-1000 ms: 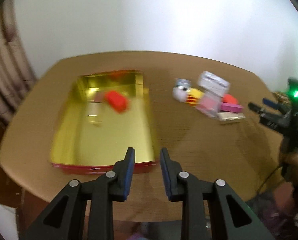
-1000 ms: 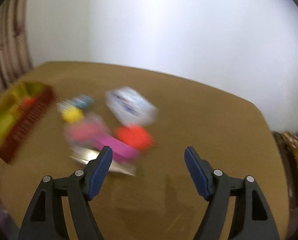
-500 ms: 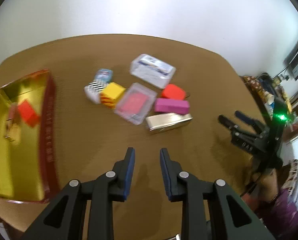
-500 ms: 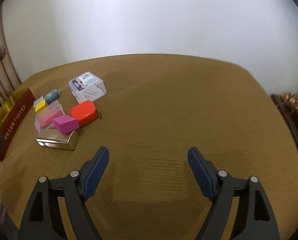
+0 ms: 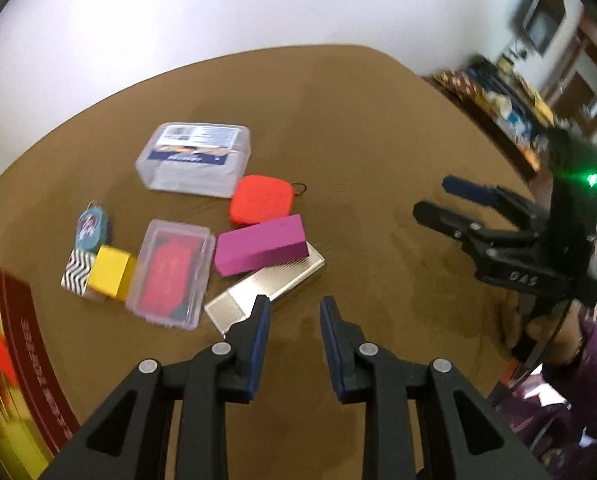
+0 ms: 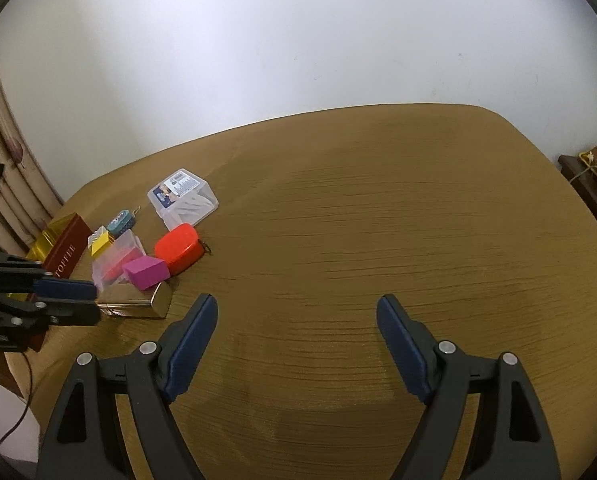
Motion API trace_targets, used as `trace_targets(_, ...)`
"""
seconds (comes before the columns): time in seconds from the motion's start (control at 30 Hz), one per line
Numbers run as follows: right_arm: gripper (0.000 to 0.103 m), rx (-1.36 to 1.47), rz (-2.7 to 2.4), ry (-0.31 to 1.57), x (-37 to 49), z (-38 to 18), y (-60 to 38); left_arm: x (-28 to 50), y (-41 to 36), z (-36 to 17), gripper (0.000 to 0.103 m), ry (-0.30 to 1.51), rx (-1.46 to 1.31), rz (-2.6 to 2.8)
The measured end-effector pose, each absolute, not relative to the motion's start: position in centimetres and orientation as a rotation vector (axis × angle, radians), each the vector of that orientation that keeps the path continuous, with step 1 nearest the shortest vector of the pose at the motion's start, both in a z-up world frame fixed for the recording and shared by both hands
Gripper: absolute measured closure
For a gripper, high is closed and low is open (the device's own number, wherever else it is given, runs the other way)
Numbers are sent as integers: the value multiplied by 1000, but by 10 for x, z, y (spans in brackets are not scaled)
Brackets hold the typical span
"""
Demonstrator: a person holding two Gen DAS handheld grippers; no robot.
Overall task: Organize rigid objects
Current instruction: 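Grasp the silver ribbed case with the left gripper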
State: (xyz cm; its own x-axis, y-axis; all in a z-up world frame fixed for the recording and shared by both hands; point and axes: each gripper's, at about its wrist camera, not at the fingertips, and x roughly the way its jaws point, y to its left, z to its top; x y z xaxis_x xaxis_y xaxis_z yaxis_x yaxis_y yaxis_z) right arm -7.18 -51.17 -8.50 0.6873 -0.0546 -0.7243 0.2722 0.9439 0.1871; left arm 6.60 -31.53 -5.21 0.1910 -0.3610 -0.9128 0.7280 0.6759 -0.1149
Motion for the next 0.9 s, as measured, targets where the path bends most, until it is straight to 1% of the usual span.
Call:
trace_targets(0.23, 23, 358, -172, 797, -73, -88, -521, 84, -326, -67, 77, 1155, 514, -773)
trace_targets(0.33, 23, 365, -169, 802, -71, -89, -522, 87, -331, -68, 71, 1150, 560, -811)
trace_targets(0.37, 23, 364, -166, 800, -71, -89, -521, 88, -331, -70, 67, 1151, 576, -817)
trace_targets(0.53, 22, 365, -162, 799, -72, -89, -521, 91, -340, -81, 61, 1164, 702, -865)
trace_targets(0.6, 21, 368, -163, 802, -71, -90, -522, 94, -340, -91, 60, 1239, 705, -887)
trace_targets(0.7, 21, 378, -161, 805, -70, -90, -523, 92, -331, -89, 61, 1232, 652, -881)
trace_targets(0.73, 21, 381, -162, 806, -70, -91, -524, 93, -326, -88, 68, 1224, 622, -851)
trace_targets(0.77, 21, 385, -164, 806, -70, -91, -525, 94, -323, -88, 71, 1220, 598, -832)
trace_targets(0.9, 20, 383, -162, 804, -71, -91, -524, 81, -303, -84, 73, 1168, 520, -737)
